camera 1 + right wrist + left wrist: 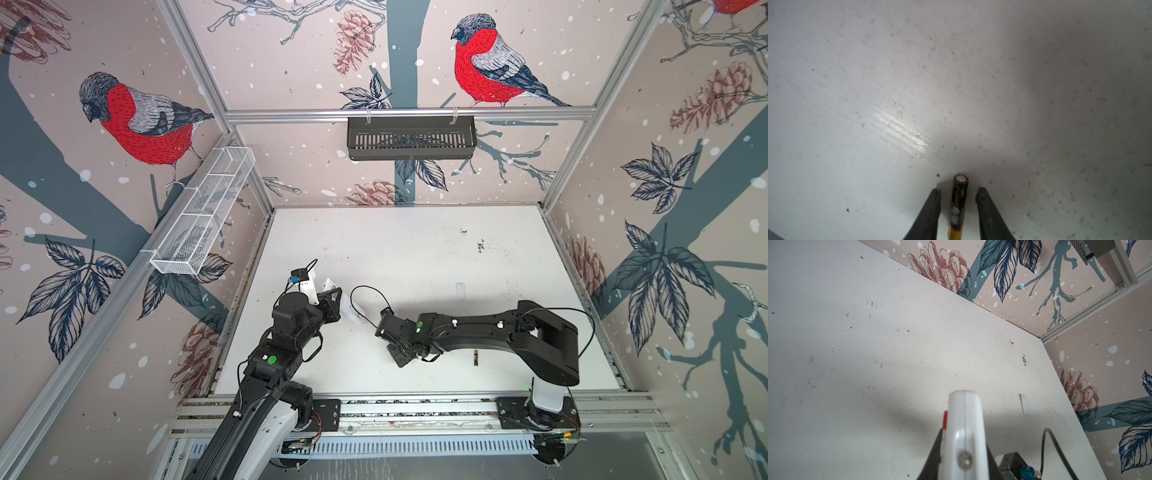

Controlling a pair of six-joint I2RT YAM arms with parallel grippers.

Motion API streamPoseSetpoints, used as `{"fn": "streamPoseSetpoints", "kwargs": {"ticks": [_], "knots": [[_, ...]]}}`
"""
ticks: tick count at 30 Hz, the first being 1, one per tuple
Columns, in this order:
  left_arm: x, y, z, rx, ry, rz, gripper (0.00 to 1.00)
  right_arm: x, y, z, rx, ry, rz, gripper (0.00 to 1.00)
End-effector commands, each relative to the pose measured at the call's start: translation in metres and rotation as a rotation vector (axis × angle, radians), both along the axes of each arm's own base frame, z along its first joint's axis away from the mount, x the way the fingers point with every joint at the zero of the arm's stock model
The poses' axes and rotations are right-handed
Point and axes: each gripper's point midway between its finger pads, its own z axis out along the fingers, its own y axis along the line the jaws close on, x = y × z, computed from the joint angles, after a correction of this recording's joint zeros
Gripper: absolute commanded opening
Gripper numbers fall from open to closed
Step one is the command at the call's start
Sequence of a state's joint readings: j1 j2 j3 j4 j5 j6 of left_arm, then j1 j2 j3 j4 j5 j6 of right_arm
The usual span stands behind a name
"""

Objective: Load the batteries into the remote control
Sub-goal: 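Close the right gripper on the battery's end and lift it upright, then carry the battery with the right gripper to the remote's compartment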

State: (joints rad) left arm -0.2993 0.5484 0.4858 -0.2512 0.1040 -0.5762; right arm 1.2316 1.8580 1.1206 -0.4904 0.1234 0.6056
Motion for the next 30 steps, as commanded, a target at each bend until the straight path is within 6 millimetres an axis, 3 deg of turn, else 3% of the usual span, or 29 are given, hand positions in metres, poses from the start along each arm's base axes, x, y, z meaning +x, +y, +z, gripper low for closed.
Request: {"fn": "streamPoseSetpoints", "kwargs": {"ticks": [1, 9, 14, 22, 30], "knots": [[0.003, -0.001, 0.007, -0.009, -0.033, 0.001, 0.00, -0.015, -0.049, -0.013, -0.197, 0.054, -0.028, 0.33], [0.003, 0.000, 0.008, -0.007, -0.036, 0.005, 0.00, -0.019, -0.043, -0.003, -0.196, 0.044, -0.017, 0.34], [0.003, 0.000, 0.008, -0.008, -0.039, 0.004, 0.00, -0.025, -0.042, -0.005, -0.204, 0.051, -0.006, 0.33], [0.003, -0.001, 0.010, -0.010, -0.043, -0.002, 0.00, -0.017, -0.043, -0.008, -0.209, 0.036, -0.010, 0.30], [0.003, -0.007, 0.009, -0.018, -0.041, -0.035, 0.00, -0.011, -0.046, -0.007, -0.204, 0.037, -0.018, 0.20]]}}
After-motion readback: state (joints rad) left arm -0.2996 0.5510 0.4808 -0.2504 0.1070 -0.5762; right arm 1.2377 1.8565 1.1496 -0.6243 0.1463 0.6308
